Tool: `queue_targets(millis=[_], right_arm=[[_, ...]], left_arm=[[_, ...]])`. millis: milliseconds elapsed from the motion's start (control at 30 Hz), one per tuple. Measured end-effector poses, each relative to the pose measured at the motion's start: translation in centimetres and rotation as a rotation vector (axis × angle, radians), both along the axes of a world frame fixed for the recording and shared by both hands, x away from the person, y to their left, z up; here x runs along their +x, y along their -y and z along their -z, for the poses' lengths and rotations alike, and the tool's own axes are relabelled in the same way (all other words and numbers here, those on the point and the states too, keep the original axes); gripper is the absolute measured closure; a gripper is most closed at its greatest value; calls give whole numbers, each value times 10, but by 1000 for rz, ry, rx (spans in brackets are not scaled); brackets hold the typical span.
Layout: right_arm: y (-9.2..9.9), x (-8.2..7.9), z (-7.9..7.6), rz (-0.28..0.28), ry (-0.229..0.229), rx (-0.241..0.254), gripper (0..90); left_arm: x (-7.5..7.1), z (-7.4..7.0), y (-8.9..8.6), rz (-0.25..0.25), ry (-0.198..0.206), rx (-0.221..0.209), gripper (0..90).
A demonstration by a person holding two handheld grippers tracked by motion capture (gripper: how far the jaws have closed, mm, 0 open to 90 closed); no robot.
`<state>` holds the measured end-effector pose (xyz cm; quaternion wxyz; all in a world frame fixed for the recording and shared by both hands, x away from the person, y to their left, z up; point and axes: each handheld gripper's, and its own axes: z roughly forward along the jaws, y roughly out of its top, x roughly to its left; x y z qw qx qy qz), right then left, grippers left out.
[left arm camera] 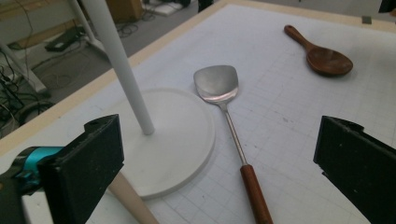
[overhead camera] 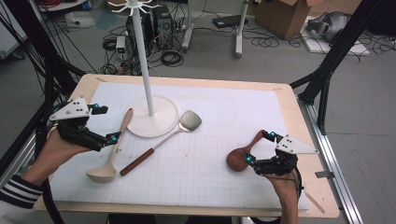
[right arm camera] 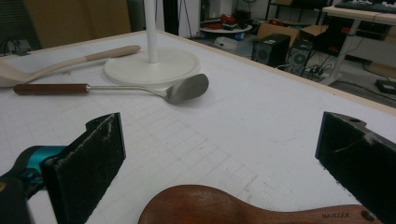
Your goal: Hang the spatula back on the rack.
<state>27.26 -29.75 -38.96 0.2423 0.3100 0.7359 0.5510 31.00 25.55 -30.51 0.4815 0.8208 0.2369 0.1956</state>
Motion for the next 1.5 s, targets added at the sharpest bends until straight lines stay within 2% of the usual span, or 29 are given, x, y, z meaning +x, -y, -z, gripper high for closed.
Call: queue_targets(millis=[133,200,267,400,600,700,933,1000,1033,1267,1500], right_arm=[[1,-1,-1,-1,6,2,5],[1,-1,-1,-3,6,5,5],[0,-1,-1,-3,5,8,5],[-1,0,-1,-11,10,-1,5],[-1,0,-1,-11,10,0,5],[-1,-1,-1,-10,6,2,5],[-2,0,-1,-12,6,-4,5],[-2,0,-1,-11,9,-6,5],[-2,0,-1,-11,3,-2,5],[-1,0,-1,-13,9,0,5],[0,0,-1,-11,12,3,5]], left_arm=[[7,-1,18,9,-43,53,30],[11,-1,26,25,-54,67,31],[15,-2,32,31,-61,82,90],[22,1,45,33,-75,114,95],[28,6,56,36,-130,157,94],[31,9,62,46,-164,199,94],[37,16,76,52,-207,248,107],[40,16,80,63,-213,289,117],[40,18,83,61,-221,285,125],[49,27,102,70,-266,371,165],[56,38,114,70,-320,435,205]])
